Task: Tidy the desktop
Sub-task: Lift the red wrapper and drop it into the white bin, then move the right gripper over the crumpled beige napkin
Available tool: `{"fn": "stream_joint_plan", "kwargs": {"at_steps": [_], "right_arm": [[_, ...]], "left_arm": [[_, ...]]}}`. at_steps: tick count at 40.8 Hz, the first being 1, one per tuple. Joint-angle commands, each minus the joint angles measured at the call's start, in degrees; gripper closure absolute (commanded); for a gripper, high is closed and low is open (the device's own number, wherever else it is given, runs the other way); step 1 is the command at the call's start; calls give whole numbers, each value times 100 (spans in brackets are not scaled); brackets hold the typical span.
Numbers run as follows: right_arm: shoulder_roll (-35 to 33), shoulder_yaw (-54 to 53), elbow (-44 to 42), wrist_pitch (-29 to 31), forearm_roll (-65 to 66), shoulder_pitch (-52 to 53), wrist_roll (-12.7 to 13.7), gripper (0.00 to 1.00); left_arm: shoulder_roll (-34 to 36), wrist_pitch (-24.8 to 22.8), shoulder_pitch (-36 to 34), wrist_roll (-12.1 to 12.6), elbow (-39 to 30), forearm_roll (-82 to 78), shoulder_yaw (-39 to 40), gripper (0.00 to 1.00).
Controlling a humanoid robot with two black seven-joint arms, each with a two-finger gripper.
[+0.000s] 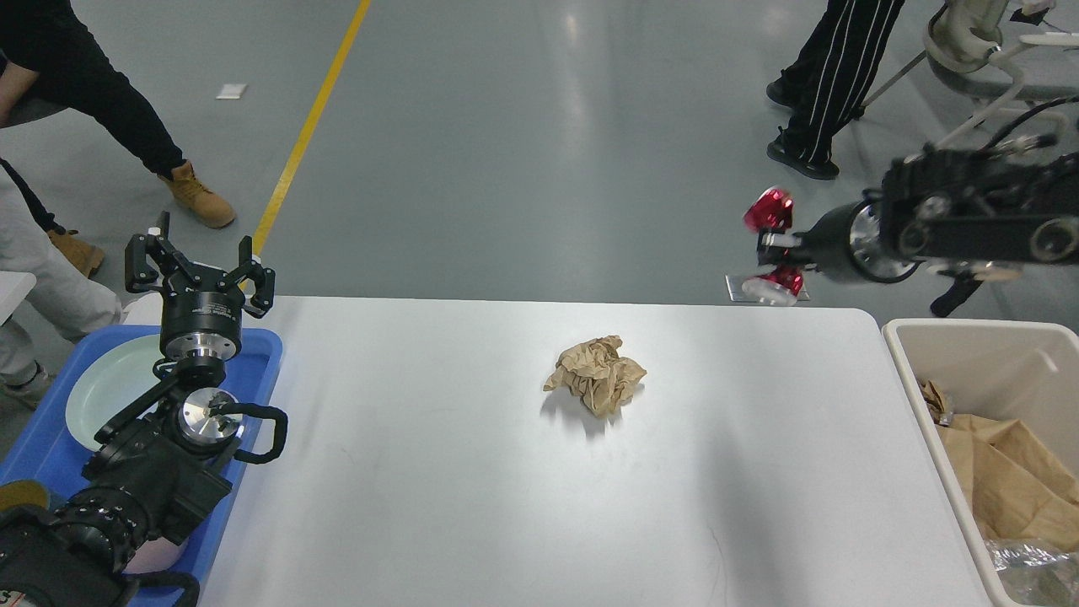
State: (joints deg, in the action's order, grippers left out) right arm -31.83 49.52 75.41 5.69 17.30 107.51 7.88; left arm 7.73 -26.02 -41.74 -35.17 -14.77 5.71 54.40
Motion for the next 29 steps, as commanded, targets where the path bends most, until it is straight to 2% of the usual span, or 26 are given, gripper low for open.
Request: {"fn": "stream_joint_plan", "kwargs": {"at_steps": [1, 10, 17, 18, 19, 20, 21, 22, 23, 24, 29], "right_arm": [[-517, -92, -412, 2, 1, -19, 47, 100], [-939, -118, -1598, -59, -534, -1477, 56, 100], [-1045, -249, -2881, -147, -912, -3182, 56, 100], [-1027, -319, -3066, -156, -991, -3367, 56, 88], [-1010, -407, -3259, -173, -1096, -3569, 56, 70], [-983, -573, -3591, -243, -1306, -3953, 47, 33], [-974, -653, -3751, -287, -1413, -4149, 47, 18], [-957, -715, -3892, -349, -1501, -4342, 47, 8], [-939, -759, -4041, -402, -1580, -4535, 47, 1], [-896, -794, -4165, -454, -1624, -4711, 47, 0], [-509, -839, -4754, -578, -1677, -5468, 47, 0]], "left_arm": [[0, 0, 8, 2, 0, 0, 0, 3], [0, 0, -1, 2, 0, 0, 0, 4], [0, 0, -1, 2, 0, 0, 0, 4], [0, 0, -1, 2, 0, 0, 0, 4], [0, 0, -1, 2, 0, 0, 0, 3], [0, 0, -1, 2, 0, 0, 0, 3], [0, 0, -1, 2, 0, 0, 0, 3], [0, 0, -1, 2, 0, 0, 0, 4], [0, 0, -1, -7, 0, 0, 0, 3], [0, 0, -1, 1, 0, 0, 0, 3], [0, 0, -1, 1, 0, 0, 0, 4]]}}
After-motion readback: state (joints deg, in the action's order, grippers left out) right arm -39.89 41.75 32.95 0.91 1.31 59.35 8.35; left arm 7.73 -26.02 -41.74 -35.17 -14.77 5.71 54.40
